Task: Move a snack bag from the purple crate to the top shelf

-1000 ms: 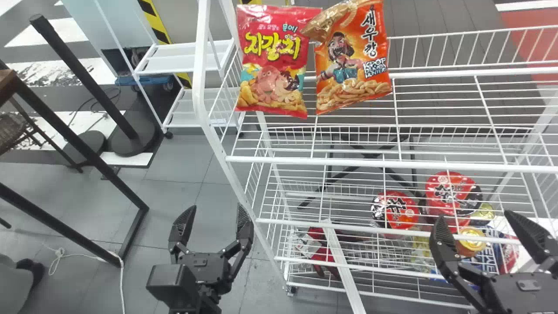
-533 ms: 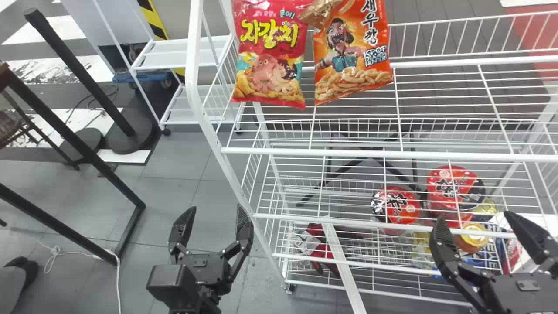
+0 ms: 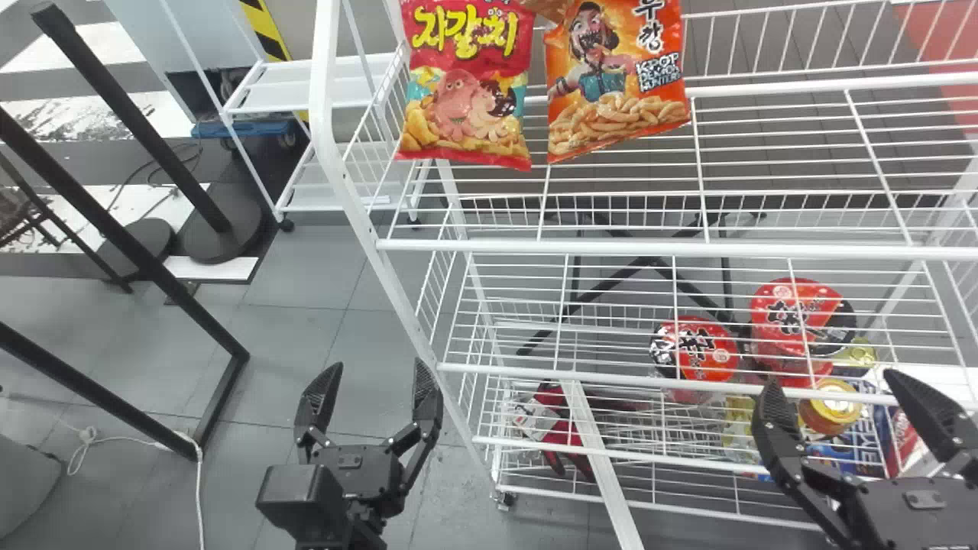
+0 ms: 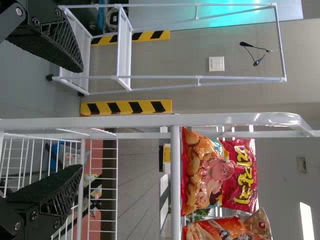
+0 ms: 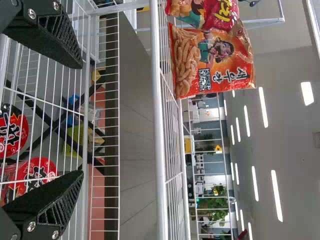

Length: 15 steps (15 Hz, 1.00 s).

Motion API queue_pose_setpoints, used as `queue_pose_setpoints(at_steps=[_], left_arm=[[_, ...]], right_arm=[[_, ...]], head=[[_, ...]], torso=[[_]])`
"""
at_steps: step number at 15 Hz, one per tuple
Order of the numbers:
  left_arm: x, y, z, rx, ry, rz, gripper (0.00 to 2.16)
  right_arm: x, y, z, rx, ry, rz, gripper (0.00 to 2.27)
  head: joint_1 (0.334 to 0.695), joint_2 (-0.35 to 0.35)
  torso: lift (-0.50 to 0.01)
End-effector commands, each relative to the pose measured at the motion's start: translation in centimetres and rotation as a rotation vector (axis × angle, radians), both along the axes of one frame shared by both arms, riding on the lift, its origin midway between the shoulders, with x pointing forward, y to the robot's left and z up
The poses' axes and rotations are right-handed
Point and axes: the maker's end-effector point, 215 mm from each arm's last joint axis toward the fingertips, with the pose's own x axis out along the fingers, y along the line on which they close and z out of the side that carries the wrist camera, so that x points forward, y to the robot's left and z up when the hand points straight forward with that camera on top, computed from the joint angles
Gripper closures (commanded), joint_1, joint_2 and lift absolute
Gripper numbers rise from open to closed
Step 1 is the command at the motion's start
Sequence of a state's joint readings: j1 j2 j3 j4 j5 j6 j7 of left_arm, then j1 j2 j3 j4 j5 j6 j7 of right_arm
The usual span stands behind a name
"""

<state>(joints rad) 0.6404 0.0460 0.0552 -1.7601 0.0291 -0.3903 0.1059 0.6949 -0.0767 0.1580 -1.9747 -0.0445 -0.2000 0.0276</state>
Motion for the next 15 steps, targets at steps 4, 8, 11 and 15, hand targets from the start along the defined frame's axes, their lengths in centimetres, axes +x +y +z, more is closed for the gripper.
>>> queue_pose_setpoints(at_steps=[4, 8, 11, 15], left_arm=[[-0.03, -0.12, -0.18, -0.002, 0.003, -0.001, 0.15], [-0.03, -0.12, -0.18, -0.002, 0.003, -0.001, 0.15], [-0.03, -0.12, -0.18, -0.002, 0.003, -0.001, 0.15], [-0.09, -0.28, -0.16, -0.005, 0.002, -0.001, 0.15]], right_arm=[[-0.03, -0.07, -0.10, 0.000, 0.001, -0.003, 0.05], [-0.05, -0.07, -0.18, -0.001, 0.002, -0.003, 0.05], [-0.02, -0.13, -0.23, -0.003, 0.002, -0.003, 0.05], [0.05, 0.04, -0.11, -0.007, -0.011, 0.004, 0.05]], head=[[0.695, 0.226], [0.695, 0.224], [0.695, 0.224], [0.695, 0.224]], torso=[[-0.179], [-0.195], [-0.207], [-0.223]])
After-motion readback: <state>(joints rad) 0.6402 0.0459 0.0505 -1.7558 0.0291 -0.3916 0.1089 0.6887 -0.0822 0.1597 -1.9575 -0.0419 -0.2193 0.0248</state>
